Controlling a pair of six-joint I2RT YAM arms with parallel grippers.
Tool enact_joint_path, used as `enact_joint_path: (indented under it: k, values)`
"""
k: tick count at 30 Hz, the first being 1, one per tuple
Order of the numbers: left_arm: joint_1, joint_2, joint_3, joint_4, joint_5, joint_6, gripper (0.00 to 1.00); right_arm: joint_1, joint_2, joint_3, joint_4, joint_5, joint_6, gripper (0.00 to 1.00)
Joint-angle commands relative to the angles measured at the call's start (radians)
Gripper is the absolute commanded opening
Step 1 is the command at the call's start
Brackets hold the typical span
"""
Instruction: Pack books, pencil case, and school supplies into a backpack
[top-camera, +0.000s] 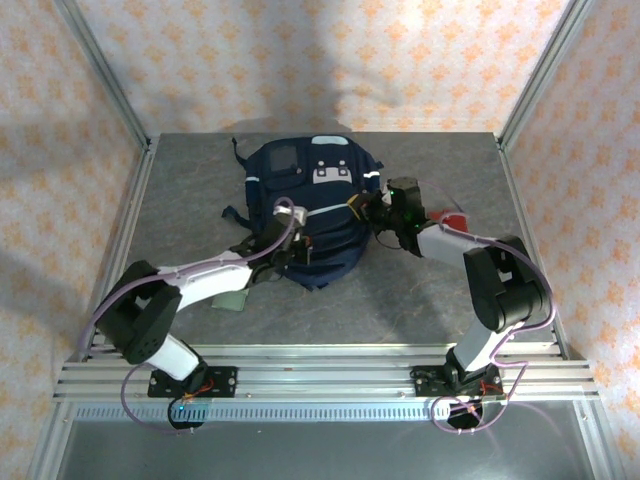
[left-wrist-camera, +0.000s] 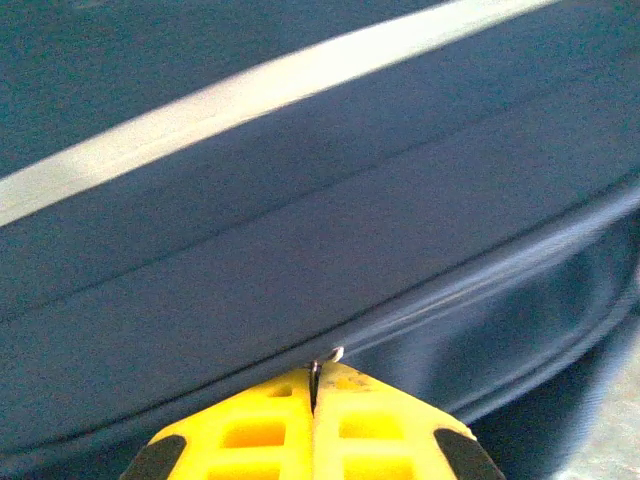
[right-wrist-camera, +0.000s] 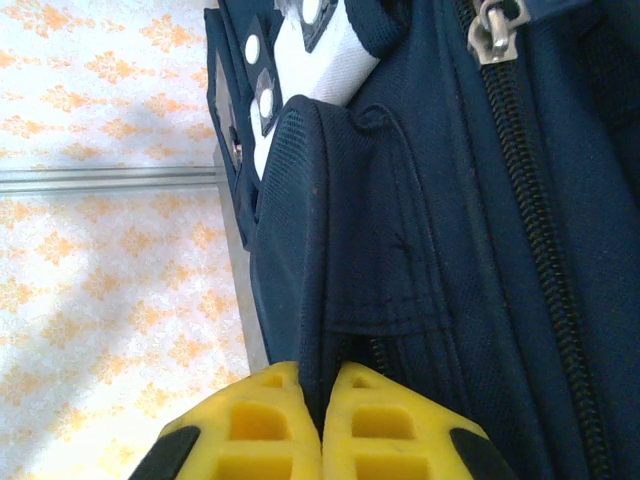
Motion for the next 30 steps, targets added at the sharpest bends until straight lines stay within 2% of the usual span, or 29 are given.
enact_joint_path:
  k: [1,4,6,9,12,18,21,22,25,28,30]
  values:
    - [0.098,-0.088,-0.098,-0.051,-0.100,-0.036,0.00,-0.040,-0.025,0.020,0.035,-0.001,-0.003,0.00]
    - [0.164,-0.144,-0.149,-0.061,-0.117,-0.055,0.00,-0.052,-0.011,0.051,0.025,-0.006,-0.012,0.00]
    - [0.174,-0.153,-0.154,-0.061,-0.116,-0.054,0.00,-0.053,0.004,0.078,0.023,-0.014,-0.010,0.00]
    - [0.168,-0.126,-0.138,-0.051,-0.052,-0.050,0.00,-0.067,0.024,0.127,0.017,-0.021,-0.006,0.00]
    - [0.127,-0.097,-0.140,0.022,0.033,-0.042,0.00,-0.097,0.044,0.183,0.029,-0.043,0.013,0.00]
    - [-0.031,0.004,-0.093,0.156,0.124,-0.062,0.00,-0.139,0.071,0.218,0.153,-0.086,0.105,0.01]
    - [-0.068,0.060,-0.095,0.255,0.161,-0.101,0.00,-0.130,0.085,0.168,0.273,-0.157,0.175,0.25]
    - [-0.074,0.079,-0.095,0.280,0.170,-0.110,0.00,-0.120,0.080,0.129,0.318,-0.169,0.201,0.36]
    - [-0.078,0.129,-0.108,0.347,0.194,-0.137,0.00,-0.072,0.042,-0.013,0.420,-0.143,0.237,0.50]
    - [-0.078,0.156,-0.107,0.368,0.209,-0.145,0.00,-0.021,0.003,-0.109,0.394,-0.075,0.194,0.51]
    - [-0.080,0.158,-0.109,0.373,0.211,-0.147,0.00,0.006,-0.020,-0.130,0.314,-0.033,0.146,0.51]
